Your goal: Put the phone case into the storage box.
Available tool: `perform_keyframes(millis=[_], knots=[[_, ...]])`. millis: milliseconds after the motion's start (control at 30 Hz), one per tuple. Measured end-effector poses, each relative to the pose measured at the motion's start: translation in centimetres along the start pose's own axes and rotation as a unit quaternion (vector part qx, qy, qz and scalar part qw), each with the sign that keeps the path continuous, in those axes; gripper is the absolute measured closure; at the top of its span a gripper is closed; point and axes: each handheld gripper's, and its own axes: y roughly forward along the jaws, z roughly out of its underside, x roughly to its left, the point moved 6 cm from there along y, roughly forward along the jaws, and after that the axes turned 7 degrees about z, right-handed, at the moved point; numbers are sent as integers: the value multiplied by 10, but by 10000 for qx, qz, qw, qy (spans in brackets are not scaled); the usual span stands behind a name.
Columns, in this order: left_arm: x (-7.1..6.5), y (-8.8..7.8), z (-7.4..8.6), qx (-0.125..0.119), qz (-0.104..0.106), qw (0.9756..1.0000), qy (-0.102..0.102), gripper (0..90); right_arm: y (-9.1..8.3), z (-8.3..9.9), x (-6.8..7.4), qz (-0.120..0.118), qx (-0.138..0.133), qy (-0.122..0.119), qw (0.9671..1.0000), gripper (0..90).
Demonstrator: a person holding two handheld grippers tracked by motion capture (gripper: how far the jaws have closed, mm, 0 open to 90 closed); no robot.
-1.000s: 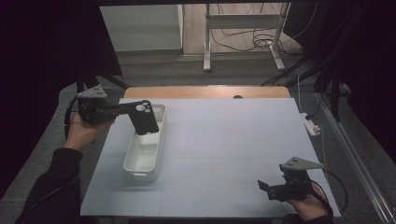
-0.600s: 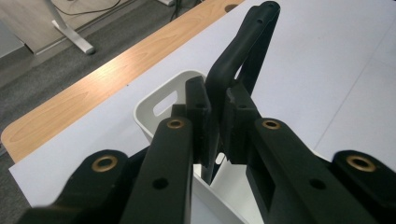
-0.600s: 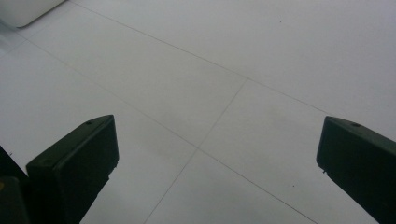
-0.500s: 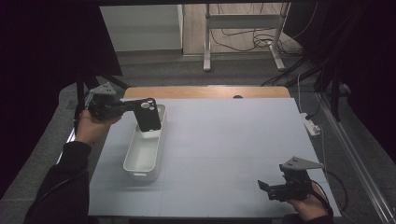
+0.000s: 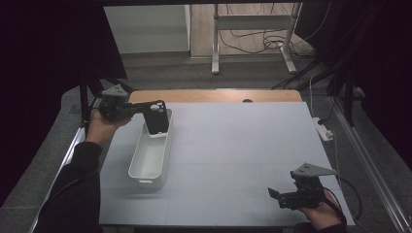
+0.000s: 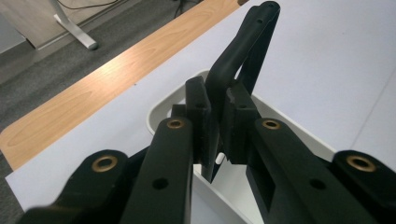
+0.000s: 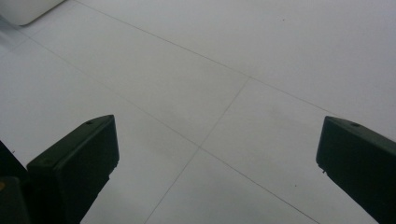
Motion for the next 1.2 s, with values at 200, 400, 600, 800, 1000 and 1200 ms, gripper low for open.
perform_keyframes(millis=[200, 400, 600, 800, 1000, 1200], knots=[[7, 8, 0, 105, -77, 9998, 120, 820, 0, 0, 0, -9, 8, -3, 10000, 0], [12, 14, -1, 108, -122, 9998, 154, 820, 0, 0, 0, -14, 22, 10, 10000, 0], [16, 20, -1, 67, -146, 9997, 194, 820, 0, 1, -1, -24, 23, 25, 10000, 0], [19, 28, -1, 51, -182, 9995, 257, 820, 0, 1, -1, -28, 30, 37, 10000, 0], [22, 33, -1, -23, -226, 9990, 377, 819, 0, 1, -2, -44, 33, 63, 10000, 0], [25, 34, 2, -112, -249, 9988, 416, 814, 0, 1, -2, -46, 40, 62, 10000, 0]])
